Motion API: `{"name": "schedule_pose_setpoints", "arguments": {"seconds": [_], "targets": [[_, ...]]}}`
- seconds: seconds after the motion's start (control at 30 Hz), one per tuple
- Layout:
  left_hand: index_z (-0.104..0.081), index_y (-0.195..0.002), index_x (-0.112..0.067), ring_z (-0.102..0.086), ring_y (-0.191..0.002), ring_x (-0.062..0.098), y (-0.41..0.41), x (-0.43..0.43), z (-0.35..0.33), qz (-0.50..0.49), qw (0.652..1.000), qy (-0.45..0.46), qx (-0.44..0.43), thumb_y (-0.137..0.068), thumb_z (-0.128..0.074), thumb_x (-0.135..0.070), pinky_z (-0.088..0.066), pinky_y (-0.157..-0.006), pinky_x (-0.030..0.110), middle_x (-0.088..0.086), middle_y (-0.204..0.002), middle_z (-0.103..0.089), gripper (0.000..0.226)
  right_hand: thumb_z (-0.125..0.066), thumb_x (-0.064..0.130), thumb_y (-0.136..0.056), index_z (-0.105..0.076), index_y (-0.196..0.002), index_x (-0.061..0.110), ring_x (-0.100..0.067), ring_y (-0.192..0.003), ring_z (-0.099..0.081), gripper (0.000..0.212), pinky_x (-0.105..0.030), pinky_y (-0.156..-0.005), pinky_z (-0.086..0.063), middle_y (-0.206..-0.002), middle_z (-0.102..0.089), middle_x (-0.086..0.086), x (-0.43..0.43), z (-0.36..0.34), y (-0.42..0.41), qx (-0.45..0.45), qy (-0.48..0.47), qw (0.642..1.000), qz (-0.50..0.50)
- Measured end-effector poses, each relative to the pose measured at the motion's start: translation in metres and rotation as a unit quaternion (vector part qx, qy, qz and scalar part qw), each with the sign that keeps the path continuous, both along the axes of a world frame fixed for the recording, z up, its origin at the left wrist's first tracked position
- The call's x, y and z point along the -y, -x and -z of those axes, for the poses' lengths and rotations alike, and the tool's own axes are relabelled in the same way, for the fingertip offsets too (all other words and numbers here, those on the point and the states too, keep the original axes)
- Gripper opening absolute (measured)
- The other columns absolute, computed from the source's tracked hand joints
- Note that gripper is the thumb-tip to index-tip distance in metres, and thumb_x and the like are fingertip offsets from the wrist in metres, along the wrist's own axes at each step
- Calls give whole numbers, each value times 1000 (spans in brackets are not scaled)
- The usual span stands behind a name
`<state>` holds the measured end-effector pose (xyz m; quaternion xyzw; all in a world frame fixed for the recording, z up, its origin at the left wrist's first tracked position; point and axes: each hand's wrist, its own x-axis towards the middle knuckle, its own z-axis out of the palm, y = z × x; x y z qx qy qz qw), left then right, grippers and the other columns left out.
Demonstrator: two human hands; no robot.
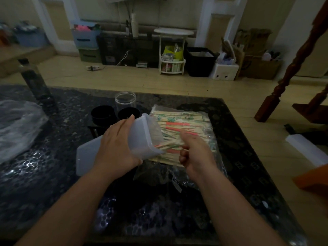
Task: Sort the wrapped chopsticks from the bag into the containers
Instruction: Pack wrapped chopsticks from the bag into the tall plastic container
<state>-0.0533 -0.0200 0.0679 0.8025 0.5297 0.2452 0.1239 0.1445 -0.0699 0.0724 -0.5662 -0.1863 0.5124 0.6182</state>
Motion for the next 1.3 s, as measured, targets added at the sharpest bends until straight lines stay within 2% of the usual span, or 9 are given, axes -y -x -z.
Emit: {"name": "schedule_pose_setpoints", "arguments": {"seconds": [0.1, 0.23, 0.43, 0.6, 0.83, 1.0, 1.1, 1.17, 1.3], "targets": [[-8, -155, -30, -14, -143, 15, -1, 1, -1, 4, 1000, 4, -6, -58, -90, -34, -13, -118, 37, -2, -157, -20, 127, -58, 13, -96, -56, -77, 14, -7, -44, -42, 19, -23, -41, -37, -54, -48, 4, -2, -1, -9, 22, -23, 998, 63], [-7, -155, -29, -14, -143, 15, -1, 1, -1, 6, 1000, 6, -7, -59, -90, -35, -12, -118, 38, -2, -158, -19, 128, -58, 3, -94, -65, -76, 9, -18, -62, -56, 20, -31, -62, -51, -65, -61, -7, 3, 7, -2, 144, 4, 986, -87], [-7, -155, -31, -15, -144, 18, 1, -1, 1, -6, 1000, 4, -2, -57, -91, -37, -13, -118, 38, -3, -157, -20, 129, -61, 13, -91, -64, -75, 11, -20, -61, -56, 16, -37, -62, -49, -63, -61, -4, 0, 12, -13, 298, 23, 949, -98], [-6, -155, -32, -16, -145, 20, 3, -3, 1, -13, 1000, 7, 7, -56, -91, -38, -17, -118, 41, -3, -158, -20, 130, -63, 24, -86, -66, -77, 19, -22, -80, -63, 11, -28, -67, -47, -86, -69, -5, 2, 23, -21, 563, 145, 775, -247], [-6, -155, -31, -16, -144, 19, 3, -3, 2, -9, 1000, 5, 2, -56, -91, -38, -16, -117, 40, -3, -157, -19, 131, -60, 9, -88, -70, -105, 0, -29, -104, -66, 23, -27, -77, -46, -113, -69, -16, 11, 26, -9, 581, 299, 633, -416], [-6, -155, -31, -15, -144, 17, 3, -3, 1, -9, 1000, 3, 1, -57, -91, -38, -14, -117, 38, -4, -157, -19, 130, -51, 29, -96, -44, -143, 17, -29, -125, -54, 49, -34, -102, -43, -139, -55, -14, 7, 41, -8, 578, 271, 670, -379], [-7, -155, -31, -16, -143, 17, 3, -3, 1, -11, 1000, 4, 13, -56, -91, -35, -15, -117, 39, -3, -156, -22, 129, -50, 26, -96, -13, -156, 25, -30, -124, -54, 70, -36, -100, -44, -138, -55, -15, 6, 45, -10, 579, 237, 698, -349], [-8, -155, -31, -17, -143, 17, 3, -2, 1, -12, 1000, 5, 15, -56, -91, -35, -16, -117, 40, -2, -156, -22, 129, -52, 21, -93, -23, -153, 24, -31, -120, -57, 67, -36, -97, -47, -133, -58, -15, 5, 50, -11, 588, 210, 712, -321], [-8, -155, -31, -17, -143, 19, 4, -2, 0, -10, 1000, 10, 20, -56, -91, -35, -17, -116, 40, -2, -156, -21, 129, -53, 22, -91, -57, -133, 16, -33, -119, -56, 43, -38, -99, -48, -134, -55, -15, 2, 59, -12, 636, 192, 681, -308]]}}
